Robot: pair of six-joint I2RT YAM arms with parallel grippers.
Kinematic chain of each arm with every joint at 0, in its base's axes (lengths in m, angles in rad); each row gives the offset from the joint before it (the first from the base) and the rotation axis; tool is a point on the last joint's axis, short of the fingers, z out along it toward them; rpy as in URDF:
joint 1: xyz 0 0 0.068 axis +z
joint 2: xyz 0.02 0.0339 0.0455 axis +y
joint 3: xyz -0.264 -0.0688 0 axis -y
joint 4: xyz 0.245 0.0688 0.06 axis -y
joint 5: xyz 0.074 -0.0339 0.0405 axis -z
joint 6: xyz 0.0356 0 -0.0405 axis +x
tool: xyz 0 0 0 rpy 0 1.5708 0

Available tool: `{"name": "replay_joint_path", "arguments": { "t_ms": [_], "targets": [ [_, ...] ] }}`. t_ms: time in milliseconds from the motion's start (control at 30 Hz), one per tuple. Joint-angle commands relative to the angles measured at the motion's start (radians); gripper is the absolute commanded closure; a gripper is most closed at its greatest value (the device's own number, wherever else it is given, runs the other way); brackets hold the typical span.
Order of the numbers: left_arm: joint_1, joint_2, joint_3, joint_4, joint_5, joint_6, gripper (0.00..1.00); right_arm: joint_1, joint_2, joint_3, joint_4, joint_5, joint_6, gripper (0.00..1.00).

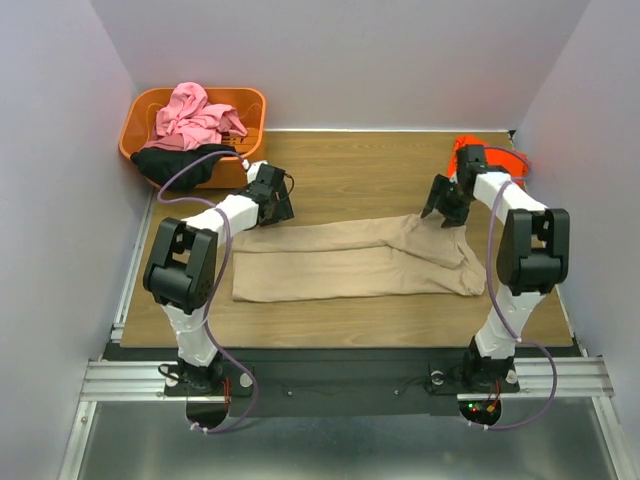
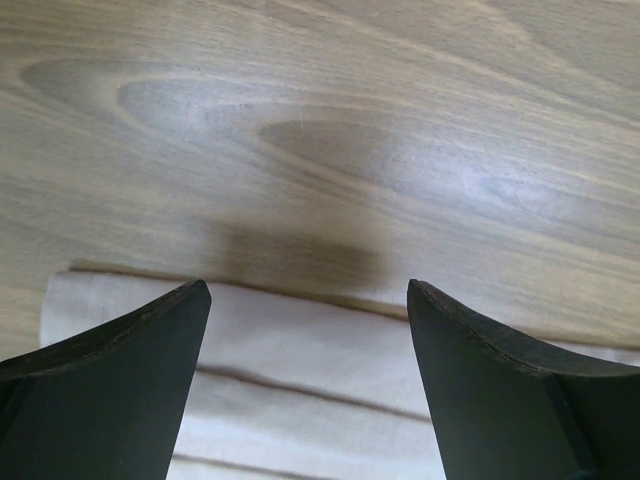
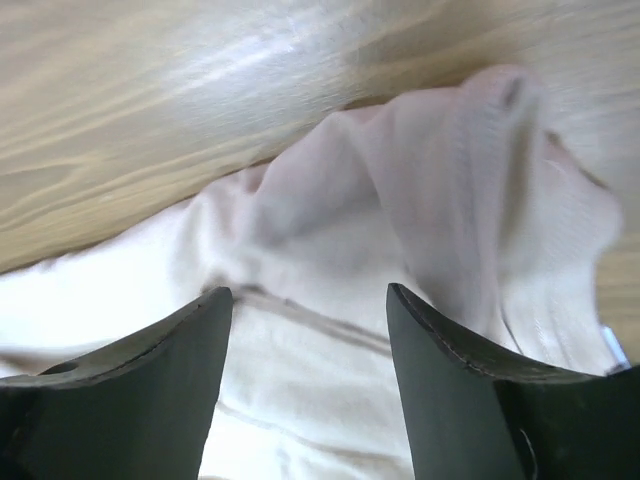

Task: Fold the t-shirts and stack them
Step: Fold the tshirt

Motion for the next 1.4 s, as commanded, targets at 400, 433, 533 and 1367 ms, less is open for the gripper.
{"name": "replay_joint_path", "arguments": {
  "t_ms": [400,433,533,1367],
  "targets": [
    [-0.011,-0.213,-0.036,-0.070,0.006,-0.047,0.08,-0.178,-0.072,-0.014,0.062,-0.150,-0.091,0.51],
    [-0.011,-0.216,-0.049,-0.070,0.004,-0.052,0.08,-0.178,-0.076,-0.021,0.064,-0.152,-0.100,0.52],
    [-0.011,-0.227,-0.070,-0.068,0.006,-0.063,0.08,-0.178,-0.093,-0.050,0.065,-0.152,-0.106,0.53],
    [-0.016,-0.098,-0.226,0.031,0.072,-0.102,0.08,-0.184,-0.098,-0.104,0.051,-0.023,-0.097,1.00]
  ]
}}
